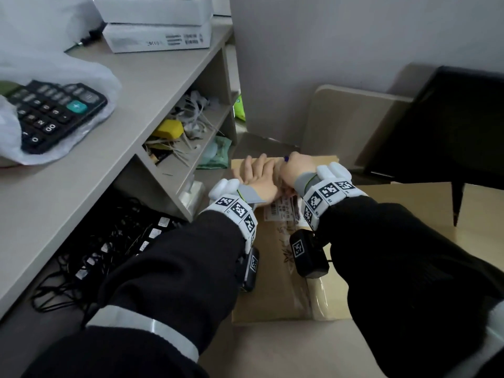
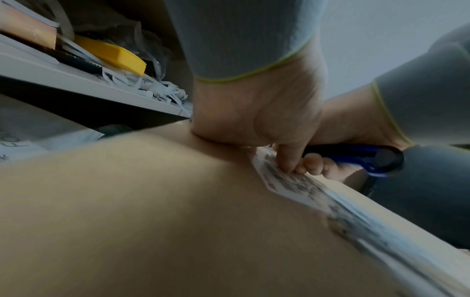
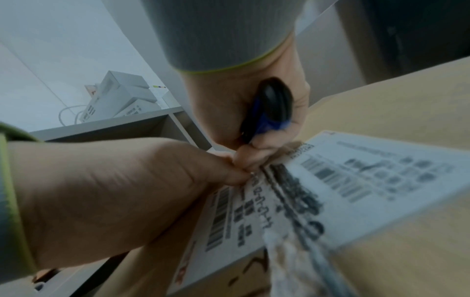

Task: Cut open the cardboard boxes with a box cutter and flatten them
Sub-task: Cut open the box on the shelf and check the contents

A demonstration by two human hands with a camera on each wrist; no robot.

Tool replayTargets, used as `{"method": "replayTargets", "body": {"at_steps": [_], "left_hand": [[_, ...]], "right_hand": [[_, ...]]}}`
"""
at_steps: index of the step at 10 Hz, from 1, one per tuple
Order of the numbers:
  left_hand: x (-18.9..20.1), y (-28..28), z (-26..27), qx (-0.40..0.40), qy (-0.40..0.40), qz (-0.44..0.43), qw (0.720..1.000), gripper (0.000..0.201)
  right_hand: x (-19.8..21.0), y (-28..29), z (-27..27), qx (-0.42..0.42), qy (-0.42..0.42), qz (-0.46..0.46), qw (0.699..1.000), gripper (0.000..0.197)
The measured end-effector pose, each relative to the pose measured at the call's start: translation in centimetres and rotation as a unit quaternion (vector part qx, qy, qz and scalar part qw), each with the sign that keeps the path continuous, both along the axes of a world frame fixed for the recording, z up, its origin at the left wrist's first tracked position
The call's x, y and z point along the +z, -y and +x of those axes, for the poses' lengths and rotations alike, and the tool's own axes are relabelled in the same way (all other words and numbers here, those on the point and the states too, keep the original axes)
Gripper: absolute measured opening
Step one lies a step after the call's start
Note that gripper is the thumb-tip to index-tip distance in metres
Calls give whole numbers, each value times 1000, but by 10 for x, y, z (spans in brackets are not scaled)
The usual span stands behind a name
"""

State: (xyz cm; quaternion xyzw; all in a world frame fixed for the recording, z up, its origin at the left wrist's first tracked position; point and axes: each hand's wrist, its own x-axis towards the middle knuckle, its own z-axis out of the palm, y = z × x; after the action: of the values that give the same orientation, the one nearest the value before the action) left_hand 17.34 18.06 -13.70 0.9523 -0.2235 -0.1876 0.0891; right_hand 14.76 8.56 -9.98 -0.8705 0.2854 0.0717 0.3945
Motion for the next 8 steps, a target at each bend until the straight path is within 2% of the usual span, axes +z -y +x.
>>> {"method": "replayTargets", "body": {"at_steps": [2,3,4,5,6,7,8], "left_hand": [[6,-3,1,-11,-35,-23,999,84],[8,-5,1,-12,-50,-35,998,86],[9,-5,2,-11,-51,-32,998,86],[6,-4,0,-5,-37,-32,999,85],[5,-3,-1,-1,-26,-27,999,87],[6,-3,-2,-1,-31,-20,999,84],[6,-4,-3,-6,-26,-14,1000,81]], "right_hand": [[1,-4,3,-20,-6,6,1000,33],[13,-10,6,-69,-47,40,996,34],[18,-16,1,-34,-82,-7,996,40],[10,-5,3,-106,-23,108,988,36],[12,-12,2,-41,-62,97,993,36],[18,-15,1,-29,-92,76,992,39],[13,-64,-3,66,-182,-146,970,82]]}}
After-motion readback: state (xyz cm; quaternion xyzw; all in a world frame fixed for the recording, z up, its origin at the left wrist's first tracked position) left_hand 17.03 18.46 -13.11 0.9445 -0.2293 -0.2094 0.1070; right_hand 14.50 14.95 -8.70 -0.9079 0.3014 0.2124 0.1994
